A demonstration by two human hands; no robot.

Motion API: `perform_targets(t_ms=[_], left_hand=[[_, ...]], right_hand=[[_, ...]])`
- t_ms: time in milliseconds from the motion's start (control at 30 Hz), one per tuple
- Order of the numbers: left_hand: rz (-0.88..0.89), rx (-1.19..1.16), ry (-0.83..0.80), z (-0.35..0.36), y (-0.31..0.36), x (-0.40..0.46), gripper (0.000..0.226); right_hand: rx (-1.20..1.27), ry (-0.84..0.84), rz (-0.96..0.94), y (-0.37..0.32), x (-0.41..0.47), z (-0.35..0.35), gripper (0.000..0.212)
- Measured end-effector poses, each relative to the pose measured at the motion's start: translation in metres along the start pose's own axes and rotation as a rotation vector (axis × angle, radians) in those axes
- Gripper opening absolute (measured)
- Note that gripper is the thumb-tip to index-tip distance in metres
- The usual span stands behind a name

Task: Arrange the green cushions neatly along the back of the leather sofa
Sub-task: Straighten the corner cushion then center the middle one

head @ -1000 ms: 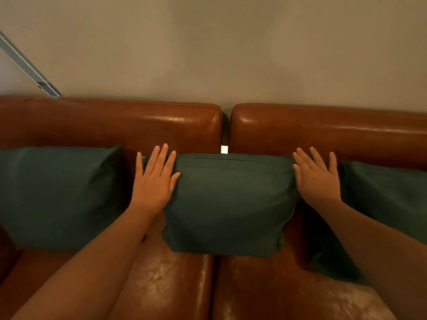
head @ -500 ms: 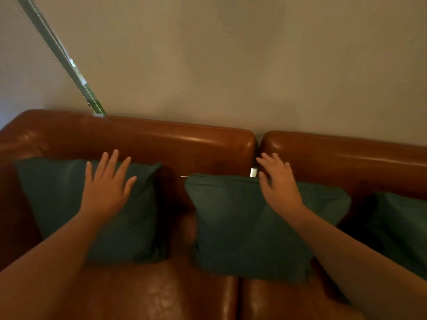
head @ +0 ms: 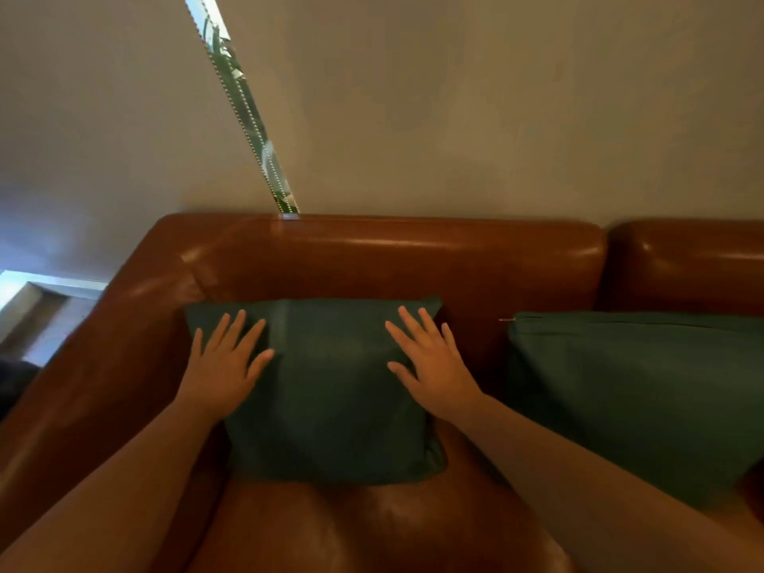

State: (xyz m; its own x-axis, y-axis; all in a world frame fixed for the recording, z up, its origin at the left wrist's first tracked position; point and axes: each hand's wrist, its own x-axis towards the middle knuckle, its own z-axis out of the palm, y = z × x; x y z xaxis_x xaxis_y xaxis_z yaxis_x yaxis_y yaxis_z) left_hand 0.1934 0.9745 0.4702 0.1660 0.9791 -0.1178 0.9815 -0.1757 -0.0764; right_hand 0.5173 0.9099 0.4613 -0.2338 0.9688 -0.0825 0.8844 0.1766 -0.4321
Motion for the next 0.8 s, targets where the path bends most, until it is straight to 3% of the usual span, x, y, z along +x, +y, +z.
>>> perform_targets(t_ms=[167, 333, 500, 633, 700, 800], left_hand=[[0.193, 0.121, -0.030, 0.024, -0.013, -0.001, 0.110], [0.213, 0.096, 0.040, 0.035, -0.022, 0.013, 0.112], [0.179, 0.111, 0.034, 0.036, -0.056, 0.013, 0.092], [-0.009, -0.010, 0.094, 0.025, -0.076, 0.014, 0.079], [-0.121, -0.093, 0.133, 0.010, -0.062, 0.020, 0.072], [-0.016, -0.152, 0.206, -0.009, -0.008, 0.033, 0.073]], right_hand=[[-0.374, 0.011, -0.133, 0.000, 0.019, 0.027, 0.085], [-0.447, 0.017, -0.202, -0.002, 0.036, 0.038, 0.081], [-0.468, 0.011, -0.050, 0.022, 0.028, 0.024, 0.065], [-0.464, 0.073, 0.120, 0.043, 0.019, 0.005, 0.073], [-0.403, 0.160, 0.191, 0.047, 0.014, -0.012, 0.075], [-0.317, 0.305, 0.270, 0.055, -0.002, -0.045, 0.070]])
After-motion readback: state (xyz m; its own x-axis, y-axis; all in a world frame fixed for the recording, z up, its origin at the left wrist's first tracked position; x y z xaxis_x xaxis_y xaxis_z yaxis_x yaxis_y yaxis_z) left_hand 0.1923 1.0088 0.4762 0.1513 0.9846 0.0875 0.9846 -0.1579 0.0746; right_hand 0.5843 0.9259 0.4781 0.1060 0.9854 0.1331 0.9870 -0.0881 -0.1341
